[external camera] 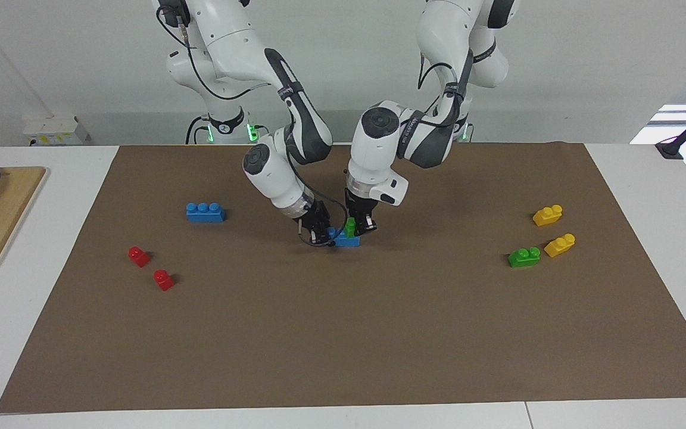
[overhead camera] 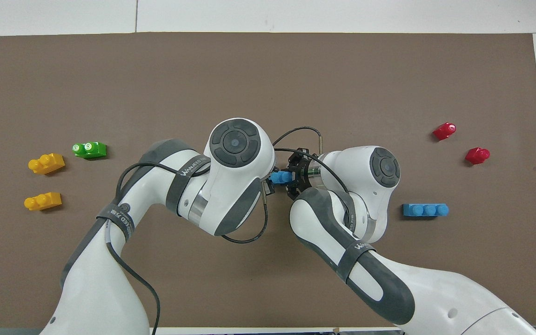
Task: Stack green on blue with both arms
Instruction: 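Carry the green brick with the left gripper above the blue brick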
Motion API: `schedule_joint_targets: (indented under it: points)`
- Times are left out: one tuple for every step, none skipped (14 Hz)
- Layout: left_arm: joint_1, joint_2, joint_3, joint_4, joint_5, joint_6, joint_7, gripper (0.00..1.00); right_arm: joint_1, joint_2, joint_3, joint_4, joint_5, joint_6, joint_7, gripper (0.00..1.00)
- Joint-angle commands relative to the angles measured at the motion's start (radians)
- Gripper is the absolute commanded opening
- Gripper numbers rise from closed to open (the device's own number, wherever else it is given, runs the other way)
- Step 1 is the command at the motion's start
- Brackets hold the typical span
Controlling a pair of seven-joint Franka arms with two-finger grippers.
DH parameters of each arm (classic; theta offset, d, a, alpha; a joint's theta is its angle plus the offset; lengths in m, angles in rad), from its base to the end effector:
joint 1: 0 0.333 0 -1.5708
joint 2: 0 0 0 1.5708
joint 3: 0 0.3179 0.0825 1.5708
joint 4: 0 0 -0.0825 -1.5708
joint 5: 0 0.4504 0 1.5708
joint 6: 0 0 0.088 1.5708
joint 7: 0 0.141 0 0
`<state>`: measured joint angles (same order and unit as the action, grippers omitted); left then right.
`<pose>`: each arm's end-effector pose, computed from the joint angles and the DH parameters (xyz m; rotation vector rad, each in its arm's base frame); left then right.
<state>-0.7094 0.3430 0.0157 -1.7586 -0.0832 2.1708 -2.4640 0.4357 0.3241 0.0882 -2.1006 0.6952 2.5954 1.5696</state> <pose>0.5439 -0.4602 0.3134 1.8924 2.4189 -0.1008 0.5614 0.3238 0.1992 -1.8984 2.0039 0.4161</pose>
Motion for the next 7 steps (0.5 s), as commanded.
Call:
schedule_joint_targets:
  points:
    - [-0.035,0.024,0.014,0.016,0.022,-0.008,-0.009,0.0,0.011,-0.004,0.002,-0.032,0.03,0.043,-0.016,0.0]
    - [-0.035,0.028,0.013,0.016,0.022,-0.008,-0.006,0.0,0.009,-0.005,0.002,-0.035,0.03,0.043,-0.02,0.0]
    - [-0.036,0.03,0.013,0.005,0.023,-0.011,0.002,0.0,0.009,-0.005,0.002,-0.035,0.03,0.043,-0.02,0.0]
    - [-0.036,0.028,0.013,-0.002,0.023,-0.012,0.014,0.0,0.009,-0.005,0.002,-0.035,0.03,0.043,-0.022,0.0]
    - [-0.035,0.028,0.013,-0.002,0.023,-0.014,0.02,0.0,0.009,-0.005,0.002,-0.035,0.03,0.043,-0.022,0.0]
    - [-0.035,0.028,0.013,-0.005,0.023,-0.011,0.036,0.0,0.009,-0.005,0.002,-0.035,0.03,0.041,-0.022,0.0]
    - [-0.035,0.027,0.013,-0.007,0.023,-0.012,0.048,0.0,0.009,-0.005,0.002,-0.035,0.03,0.043,-0.022,0.0]
